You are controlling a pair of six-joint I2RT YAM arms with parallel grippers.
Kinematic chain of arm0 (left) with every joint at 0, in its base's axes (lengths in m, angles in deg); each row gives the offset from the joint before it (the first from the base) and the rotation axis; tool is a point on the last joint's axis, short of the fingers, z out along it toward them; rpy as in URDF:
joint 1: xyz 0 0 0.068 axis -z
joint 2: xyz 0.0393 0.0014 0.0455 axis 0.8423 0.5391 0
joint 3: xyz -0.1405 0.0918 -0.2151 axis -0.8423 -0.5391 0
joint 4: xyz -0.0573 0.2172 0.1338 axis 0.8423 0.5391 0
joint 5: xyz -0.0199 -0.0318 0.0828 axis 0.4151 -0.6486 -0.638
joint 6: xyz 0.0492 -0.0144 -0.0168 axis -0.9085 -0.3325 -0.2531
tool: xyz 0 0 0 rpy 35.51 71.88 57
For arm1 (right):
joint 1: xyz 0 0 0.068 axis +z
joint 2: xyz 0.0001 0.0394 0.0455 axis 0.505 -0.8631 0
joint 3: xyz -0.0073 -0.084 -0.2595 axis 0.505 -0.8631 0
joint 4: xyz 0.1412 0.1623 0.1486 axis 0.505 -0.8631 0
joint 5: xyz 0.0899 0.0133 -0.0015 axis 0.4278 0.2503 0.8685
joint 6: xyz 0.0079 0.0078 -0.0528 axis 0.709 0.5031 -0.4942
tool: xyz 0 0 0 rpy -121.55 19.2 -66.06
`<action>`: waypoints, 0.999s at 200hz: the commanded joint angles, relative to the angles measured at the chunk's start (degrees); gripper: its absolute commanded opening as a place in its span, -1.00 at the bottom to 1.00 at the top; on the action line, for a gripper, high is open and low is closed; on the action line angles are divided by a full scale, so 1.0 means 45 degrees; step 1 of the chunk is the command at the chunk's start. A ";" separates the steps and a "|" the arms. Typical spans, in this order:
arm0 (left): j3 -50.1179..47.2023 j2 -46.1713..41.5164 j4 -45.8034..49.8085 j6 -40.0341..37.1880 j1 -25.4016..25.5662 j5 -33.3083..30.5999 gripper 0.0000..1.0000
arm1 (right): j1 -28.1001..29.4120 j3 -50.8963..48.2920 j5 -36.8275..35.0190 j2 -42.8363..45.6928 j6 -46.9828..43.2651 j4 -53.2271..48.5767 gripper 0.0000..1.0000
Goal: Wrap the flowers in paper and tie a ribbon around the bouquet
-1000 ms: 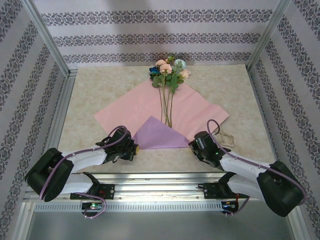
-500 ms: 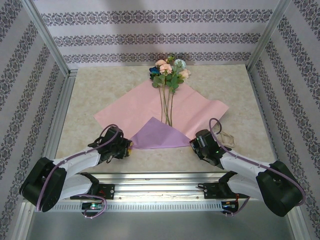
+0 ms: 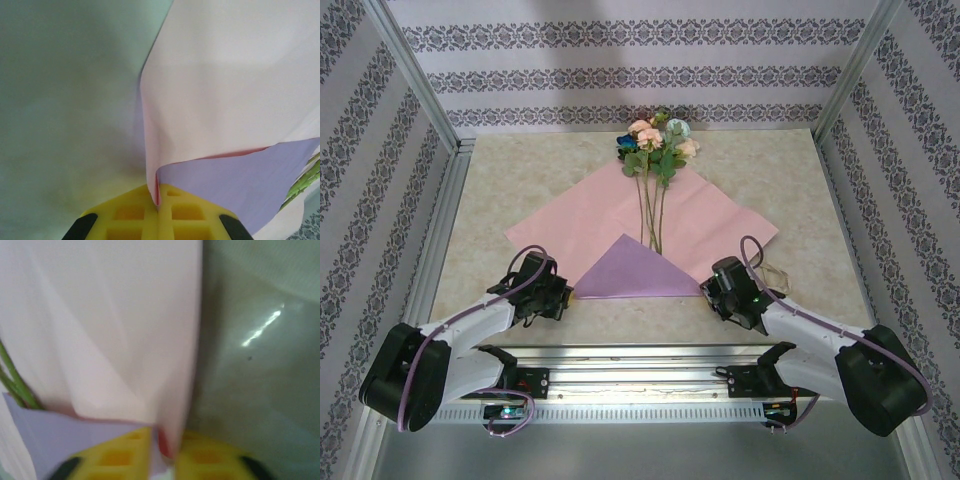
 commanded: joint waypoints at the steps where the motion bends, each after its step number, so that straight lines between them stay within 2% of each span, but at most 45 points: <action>1: 0.0095 -0.0023 0.0615 -0.0633 -0.0210 -0.0013 -1.00 | -0.0305 0.1078 0.0195 0.0543 -0.1086 -0.2631 -0.01; 23: 0.0256 0.0064 0.0624 -0.0917 -0.0216 0.0187 -1.00 | -0.0373 0.2138 0.0008 0.1554 -0.2647 -0.5102 0.06; 44: 0.0530 -0.0042 0.0961 -0.1353 -0.0222 0.0138 -1.00 | -0.0264 0.3482 -0.0098 0.1808 -0.4869 -0.6468 -0.09; 56: 0.0601 -0.0084 0.1068 -0.1494 -0.0217 0.0181 -1.00 | 0.0058 0.4152 0.0320 0.1318 -0.5898 -0.6217 -0.16; 75: 0.0566 -0.0334 0.1271 -0.1574 -0.0222 0.0155 -1.00 | 0.1162 0.5128 0.1900 -0.0676 -0.7152 -0.4402 -0.43; 87: 0.0561 -0.0568 0.1465 -0.1604 -0.0205 0.0024 -1.00 | 0.2011 0.6220 0.3083 -0.2444 -0.7791 -0.3188 -0.54; 110: 0.0587 -0.0780 0.1578 -0.1672 -0.0209 -0.0039 -1.00 | 0.3214 0.8546 0.4786 -0.5801 -0.8145 -0.2297 -0.67; 150: 0.0862 -0.0756 0.1751 -0.1944 -0.0191 -0.0118 -1.00 | 0.3896 1.0908 0.5833 -0.9472 -0.7699 -0.2433 -0.76; 200: 0.1488 -0.0882 0.2327 -0.2828 -0.0173 -0.0135 -1.00 | 0.4344 1.1279 0.5760 -1.1232 -0.7788 -0.2778 -0.84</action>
